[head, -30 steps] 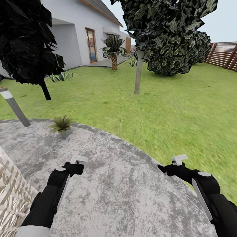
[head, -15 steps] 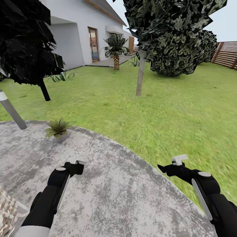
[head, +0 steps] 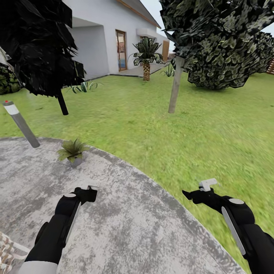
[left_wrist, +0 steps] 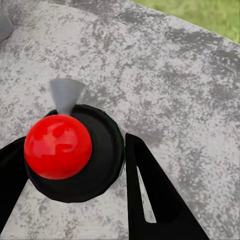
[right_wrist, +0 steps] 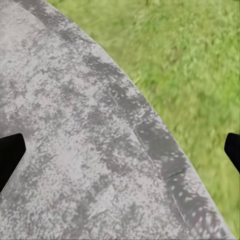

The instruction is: Pick up the pesticide atomizer in the garden and spray insectifuge to fully cover both potted plants in the garden.

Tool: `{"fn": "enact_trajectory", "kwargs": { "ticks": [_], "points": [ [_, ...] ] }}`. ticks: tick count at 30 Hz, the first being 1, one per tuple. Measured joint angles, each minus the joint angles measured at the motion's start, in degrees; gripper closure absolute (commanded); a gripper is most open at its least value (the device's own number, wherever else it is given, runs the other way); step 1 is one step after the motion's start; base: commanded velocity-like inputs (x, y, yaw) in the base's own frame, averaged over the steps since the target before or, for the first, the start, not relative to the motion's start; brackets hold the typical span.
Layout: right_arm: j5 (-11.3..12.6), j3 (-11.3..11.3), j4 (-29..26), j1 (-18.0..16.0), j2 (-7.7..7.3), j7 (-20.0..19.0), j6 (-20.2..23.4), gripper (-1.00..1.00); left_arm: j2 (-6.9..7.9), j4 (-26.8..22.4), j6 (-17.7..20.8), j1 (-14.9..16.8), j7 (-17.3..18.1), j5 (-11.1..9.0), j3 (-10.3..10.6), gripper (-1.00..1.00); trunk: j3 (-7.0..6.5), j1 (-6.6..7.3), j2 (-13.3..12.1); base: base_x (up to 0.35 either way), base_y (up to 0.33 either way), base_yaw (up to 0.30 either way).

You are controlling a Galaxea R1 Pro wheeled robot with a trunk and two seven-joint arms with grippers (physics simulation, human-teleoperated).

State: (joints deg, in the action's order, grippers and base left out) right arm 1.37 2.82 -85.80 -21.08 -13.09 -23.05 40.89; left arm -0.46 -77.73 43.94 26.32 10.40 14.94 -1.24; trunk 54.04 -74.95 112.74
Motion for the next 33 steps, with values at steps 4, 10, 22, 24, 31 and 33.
{"fn": "enact_trajectory", "kwargs": {
  "ticks": [4,10,22,24,31,33],
  "points": [
    [-0.01,0.0,-0.01,0.0,0.0,0.02,0.0,-1.0,0.01,0.0,0.0,0.0,0.0,0.0,0.0,1.0,0.12,0.0,0.0,0.334,-0.001,0.237],
    [-0.02,0.0,-0.01,-0.03,0.0,0.03,0.0,-1.0,0.02,0.0,0.0,0.0,0.0,0.06,0.01,1.0,0.29,-0.03,0.0,0.183,0.0,0.237],
    [-0.02,0.0,-0.01,-0.02,0.0,0.03,0.0,-1.0,-0.04,0.0,-0.01,0.0,0.11,-0.04,1.18,1.0,0.65,-0.04,0.0,0.007,0.0,0.237],
    [-0.02,0.0,-0.01,-0.01,0.0,0.03,0.0,-1.0,-0.04,0.0,-0.02,0.0,0.11,-0.02,1.34,1.0,0.7,-0.02,0.0,0.151,0.0,0.237],
    [-0.01,0.0,-0.01,0.0,0.0,0.03,0.0,-1.0,-0.01,0.0,-0.02,0.0,0.1,0.0,1.42,1.0,0.91,0.0,0.0,0.318,0.0,0.237],
    [-0.01,0.0,-0.01,-0.02,0.0,0.03,0.0,-1.0,-0.03,0.0,-0.02,0.0,0.1,-0.01,1.42,1.0,0.96,0.0,0.0,0.342,0.0,0.231]
  ]
}}
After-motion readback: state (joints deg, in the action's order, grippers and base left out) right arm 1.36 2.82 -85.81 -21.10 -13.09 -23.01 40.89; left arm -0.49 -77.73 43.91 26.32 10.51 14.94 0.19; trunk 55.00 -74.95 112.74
